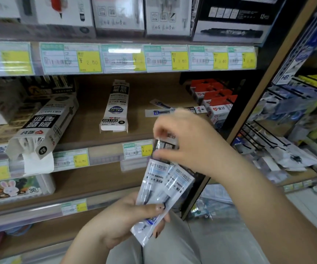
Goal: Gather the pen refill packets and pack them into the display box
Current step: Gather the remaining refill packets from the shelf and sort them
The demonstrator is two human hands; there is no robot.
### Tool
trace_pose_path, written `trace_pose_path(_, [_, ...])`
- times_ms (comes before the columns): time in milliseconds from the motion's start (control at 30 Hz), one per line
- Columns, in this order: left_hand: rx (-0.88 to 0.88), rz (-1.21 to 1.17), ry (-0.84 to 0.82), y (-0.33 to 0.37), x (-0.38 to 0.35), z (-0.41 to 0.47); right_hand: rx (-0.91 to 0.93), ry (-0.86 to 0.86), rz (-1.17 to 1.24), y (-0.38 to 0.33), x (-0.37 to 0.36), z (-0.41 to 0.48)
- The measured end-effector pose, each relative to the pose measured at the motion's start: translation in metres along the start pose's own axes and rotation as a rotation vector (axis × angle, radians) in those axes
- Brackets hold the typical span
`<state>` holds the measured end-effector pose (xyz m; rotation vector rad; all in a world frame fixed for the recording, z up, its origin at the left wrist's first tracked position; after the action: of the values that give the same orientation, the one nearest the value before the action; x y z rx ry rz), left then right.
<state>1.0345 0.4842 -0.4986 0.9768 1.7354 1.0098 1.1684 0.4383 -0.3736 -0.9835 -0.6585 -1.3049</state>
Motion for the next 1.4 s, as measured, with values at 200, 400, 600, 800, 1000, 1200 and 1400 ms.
trace_pose_path(200, [-0.094, -0.079, 0.170, 0.005, 0.000, 0.000, -0.695, 0.487, 0.844, 0.017, -0.033, -0.049])
trace_pose_path(400, [-0.088, -0.083, 0.380, 0.011, -0.005, 0.010, -0.897, 0.074, 1.369, -0.029, -0.081, -0.067])
trace_pose_path(600, [-0.156, -0.242, 0.347, 0.008, -0.003, -0.003, -0.760, 0.093, 1.255, -0.024, -0.081, -0.061])
trace_pose_path(800, [-0.221, -0.113, 0.391, 0.009, -0.003, -0.001, -0.681, 0.062, 1.325, -0.026, -0.080, -0.064])
trace_pose_path(1000, [-0.250, -0.078, 0.415, 0.011, 0.002, 0.000, -0.678, 0.179, 1.246, -0.019, -0.081, -0.061])
trace_pose_path(1200, [-0.218, -0.048, 0.575, 0.022, 0.013, 0.002, -0.712, 0.267, 1.134, 0.019, -0.074, -0.036])
trace_pose_path(1400, [-0.211, -0.006, 0.695, 0.050, 0.028, 0.014, -0.717, 0.459, 0.369, 0.138, -0.054, 0.031])
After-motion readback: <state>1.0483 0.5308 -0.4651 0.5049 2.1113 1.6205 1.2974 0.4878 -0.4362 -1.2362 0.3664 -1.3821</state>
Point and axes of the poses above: each hand's wrist, its own z-axis towards the middle knuckle, its own x-axis out of the back of the hand, y = z × x, the point moved 3 cm from there along z, towards the middle knuckle, and after that the axes turned 8 degrees about y, right-handed, at the moved point
